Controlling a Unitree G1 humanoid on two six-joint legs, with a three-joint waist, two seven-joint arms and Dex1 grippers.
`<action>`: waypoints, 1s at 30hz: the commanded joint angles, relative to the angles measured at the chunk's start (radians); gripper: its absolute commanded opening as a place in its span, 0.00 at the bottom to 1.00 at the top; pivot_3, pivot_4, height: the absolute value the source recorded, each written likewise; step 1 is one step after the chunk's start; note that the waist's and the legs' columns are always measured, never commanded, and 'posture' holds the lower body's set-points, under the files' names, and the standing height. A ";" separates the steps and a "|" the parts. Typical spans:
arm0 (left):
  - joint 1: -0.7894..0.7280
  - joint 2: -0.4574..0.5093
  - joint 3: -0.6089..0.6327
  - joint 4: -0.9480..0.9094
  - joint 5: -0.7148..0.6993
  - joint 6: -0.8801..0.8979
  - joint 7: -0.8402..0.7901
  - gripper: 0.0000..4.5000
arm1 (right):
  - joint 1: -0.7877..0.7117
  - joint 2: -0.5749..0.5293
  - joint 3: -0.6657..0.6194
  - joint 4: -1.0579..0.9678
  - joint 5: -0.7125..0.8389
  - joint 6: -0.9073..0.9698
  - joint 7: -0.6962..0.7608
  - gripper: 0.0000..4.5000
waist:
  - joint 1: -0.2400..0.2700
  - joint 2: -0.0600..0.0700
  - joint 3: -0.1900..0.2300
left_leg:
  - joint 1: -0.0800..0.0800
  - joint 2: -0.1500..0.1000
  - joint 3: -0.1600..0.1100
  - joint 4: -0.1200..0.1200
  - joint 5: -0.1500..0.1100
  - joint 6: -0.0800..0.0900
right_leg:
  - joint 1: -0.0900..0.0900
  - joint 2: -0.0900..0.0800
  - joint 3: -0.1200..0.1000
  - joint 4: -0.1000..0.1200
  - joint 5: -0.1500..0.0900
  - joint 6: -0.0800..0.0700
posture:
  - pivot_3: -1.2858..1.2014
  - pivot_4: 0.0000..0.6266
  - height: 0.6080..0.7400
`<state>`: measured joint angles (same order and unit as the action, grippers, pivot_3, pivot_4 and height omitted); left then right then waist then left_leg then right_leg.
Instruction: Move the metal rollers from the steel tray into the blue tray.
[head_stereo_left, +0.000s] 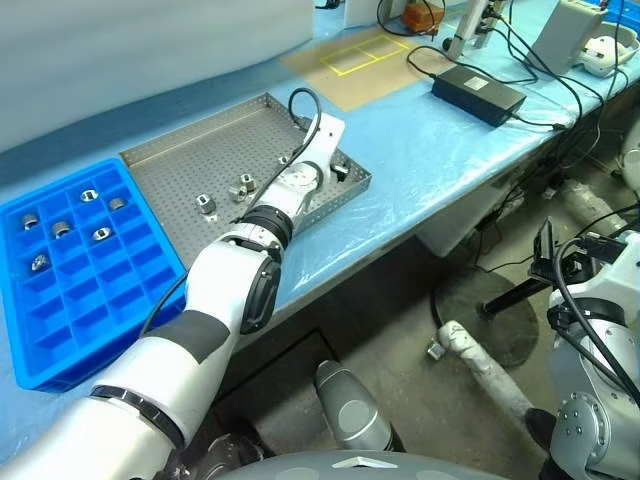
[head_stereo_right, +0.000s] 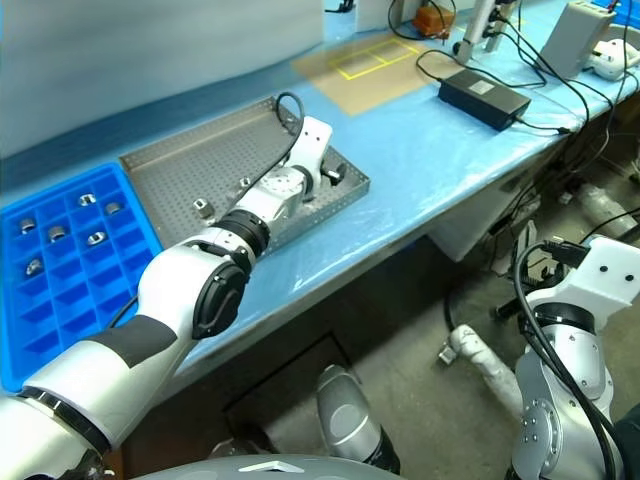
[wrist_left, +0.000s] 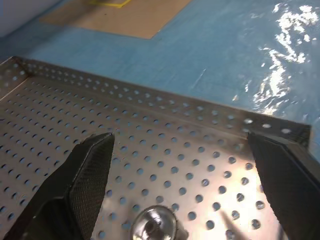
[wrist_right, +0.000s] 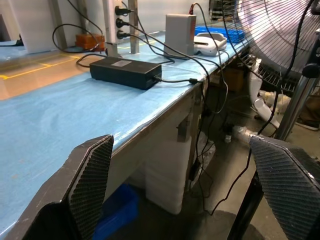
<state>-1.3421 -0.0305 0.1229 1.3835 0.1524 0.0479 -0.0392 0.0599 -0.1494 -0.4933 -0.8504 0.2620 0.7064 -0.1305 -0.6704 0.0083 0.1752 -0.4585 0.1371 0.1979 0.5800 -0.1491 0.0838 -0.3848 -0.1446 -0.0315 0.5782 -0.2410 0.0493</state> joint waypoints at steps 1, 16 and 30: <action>-0.001 0.030 0.036 -0.013 -0.012 0.001 0.102 1.00 | -0.009 -0.010 0.000 -0.011 0.010 -0.001 0.011 0.99 | -0.005 0.000 0.000 | 0.000 -0.002 0.000 0.000 -0.001 0.002 | 0.002 -0.002 0.000 -0.002 0.000 0.001 | 0.06 0.24 1.00; 0.026 0.091 0.179 -0.021 -0.096 -0.025 0.318 1.00 | -0.054 -0.047 0.005 0.052 0.027 0.006 0.054 0.99 | -0.005 0.001 0.000 | -0.012 -0.007 -0.006 0.015 -0.012 0.018 | 0.011 -0.016 -0.018 -0.007 0.004 0.002 | 0.09 0.24 1.00; 0.075 0.138 0.234 -0.028 -0.148 -0.075 0.425 1.00 | -0.108 -0.082 0.040 0.129 0.030 0.002 0.088 0.99 | -0.018 0.001 0.000 | -0.016 -0.016 -0.023 0.018 -0.012 0.018 | 0.017 -0.019 -0.026 -0.007 -0.001 0.009 | 0.12 0.24 1.00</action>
<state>-1.2617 0.1067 0.3623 1.3865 0.0062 -0.0138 0.4046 -0.0334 -0.2165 -0.4498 -0.7066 0.2887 0.7227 -0.0456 -0.6881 0.0094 0.1757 -0.4749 0.1206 0.1750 0.5982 -0.1612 0.1018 -0.3681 -0.1634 -0.0576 0.5710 -0.2400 0.0562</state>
